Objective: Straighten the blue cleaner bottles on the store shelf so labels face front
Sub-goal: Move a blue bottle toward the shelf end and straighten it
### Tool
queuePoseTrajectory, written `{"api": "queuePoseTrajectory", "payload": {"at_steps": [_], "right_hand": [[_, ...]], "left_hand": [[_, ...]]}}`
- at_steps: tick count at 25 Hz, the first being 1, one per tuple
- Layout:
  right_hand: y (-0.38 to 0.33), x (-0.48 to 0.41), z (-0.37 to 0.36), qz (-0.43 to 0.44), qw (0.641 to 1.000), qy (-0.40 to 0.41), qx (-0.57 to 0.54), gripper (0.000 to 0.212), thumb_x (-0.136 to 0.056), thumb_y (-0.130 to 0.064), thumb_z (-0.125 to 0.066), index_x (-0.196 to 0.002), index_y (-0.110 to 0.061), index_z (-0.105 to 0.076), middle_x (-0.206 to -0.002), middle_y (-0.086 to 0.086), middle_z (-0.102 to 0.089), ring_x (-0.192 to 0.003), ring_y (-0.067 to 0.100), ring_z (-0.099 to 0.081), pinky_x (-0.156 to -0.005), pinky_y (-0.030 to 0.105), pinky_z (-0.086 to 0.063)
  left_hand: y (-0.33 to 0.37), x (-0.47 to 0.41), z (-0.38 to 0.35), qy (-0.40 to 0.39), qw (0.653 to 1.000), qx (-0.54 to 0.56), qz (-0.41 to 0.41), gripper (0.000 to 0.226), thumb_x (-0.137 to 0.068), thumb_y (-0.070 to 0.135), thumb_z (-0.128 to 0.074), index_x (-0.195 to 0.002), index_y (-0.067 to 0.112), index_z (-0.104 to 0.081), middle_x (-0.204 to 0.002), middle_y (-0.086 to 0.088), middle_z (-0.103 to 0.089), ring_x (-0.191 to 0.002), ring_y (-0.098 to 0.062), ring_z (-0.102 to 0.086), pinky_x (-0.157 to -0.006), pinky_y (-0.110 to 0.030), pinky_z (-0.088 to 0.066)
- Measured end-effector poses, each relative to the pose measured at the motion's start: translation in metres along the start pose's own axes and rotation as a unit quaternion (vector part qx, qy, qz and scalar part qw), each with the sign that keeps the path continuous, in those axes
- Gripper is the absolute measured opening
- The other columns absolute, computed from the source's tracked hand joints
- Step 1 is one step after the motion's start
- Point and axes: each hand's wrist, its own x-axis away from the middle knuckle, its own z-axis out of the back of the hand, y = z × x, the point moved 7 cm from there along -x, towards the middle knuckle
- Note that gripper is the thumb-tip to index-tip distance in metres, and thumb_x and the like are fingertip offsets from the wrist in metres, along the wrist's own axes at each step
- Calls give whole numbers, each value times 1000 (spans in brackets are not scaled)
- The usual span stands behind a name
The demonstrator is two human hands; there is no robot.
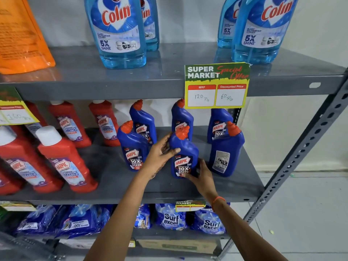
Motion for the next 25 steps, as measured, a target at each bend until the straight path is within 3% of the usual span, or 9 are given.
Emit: {"api": "queuePoseTrajectory", "payload": {"at_steps": [3,6,7,10,14,16,20,23,25], "right_hand": [[-9,7,0,35,998,18,39,60,-66,-22,-82,-116,-12,-50,-116,12,-63,-105,26,-60,-89,43,-53],[-19,20,24,68,988,108,82,49,-65,-11,-81,-107,-6,-57,-108,14,-60,-95,28,-60,-83,35,-55],[-20,27,39,68,983,155,68,44,-67,-7,-79,-105,-6,-58,-106,11,-57,-94,28,-59,-82,33,-56],[-19,47,84,73,957,281,13,40,-73,-4,-74,-107,-13,-54,-106,2,-45,-98,34,-57,-85,50,-54],[-11,42,117,61,945,320,-18,59,-70,-3,-76,-120,-11,-46,-115,2,-36,-113,34,-49,-96,40,-47],[4,33,127,41,956,290,-6,68,-69,-5,-78,-126,-9,-41,-124,12,-40,-119,34,-46,-100,43,-45],[31,8,129,-24,986,161,29,70,-73,-8,-75,-132,-6,-38,-137,18,-45,-126,33,-45,-105,46,-41],[31,-1,120,-12,997,76,0,46,-80,-2,-65,-122,-7,-47,-123,16,-59,-113,30,-56,-87,33,-45],[27,0,120,-11,998,65,-19,37,-84,-5,-60,-119,-14,-51,-114,13,-65,-100,24,-62,-76,28,-46]], "left_hand": [[4,5,-4,11,999,-37,-25,79,-84,14,-64,-144,27,-16,-149,7,-28,-128,-4,-36,-85,-4,-45],[20,11,-6,74,980,-140,-122,88,-83,38,-62,-145,31,1,-155,15,1,-142,-3,-8,-116,-32,-27],[29,15,-10,96,964,-184,-169,87,-84,44,-58,-146,28,2,-156,14,4,-144,-3,-1,-119,-34,-18],[62,27,-41,130,912,-269,-282,78,-89,38,-52,-145,28,1,-151,29,13,-144,-3,5,-120,-35,-8],[71,29,-116,67,883,-291,-362,69,-93,20,-49,-146,27,-4,-155,17,-1,-146,-11,-3,-121,-39,-13],[53,18,-144,58,899,-280,-332,63,-92,17,-51,-145,15,-16,-154,2,-15,-145,-14,-13,-119,-41,-20],[12,-3,-167,112,950,-227,-182,71,-87,45,-52,-140,5,-29,-150,-12,-31,-140,-22,-28,-115,-17,-20],[-5,-11,-173,162,951,-231,-125,83,-77,57,-56,-139,8,-33,-148,-18,-35,-138,-26,-32,-112,-33,-31],[-4,-14,-176,195,957,-201,-81,83,-71,55,-62,-139,17,-34,-146,-16,-40,-134,-26,-39,-105,-33,-38]]}}
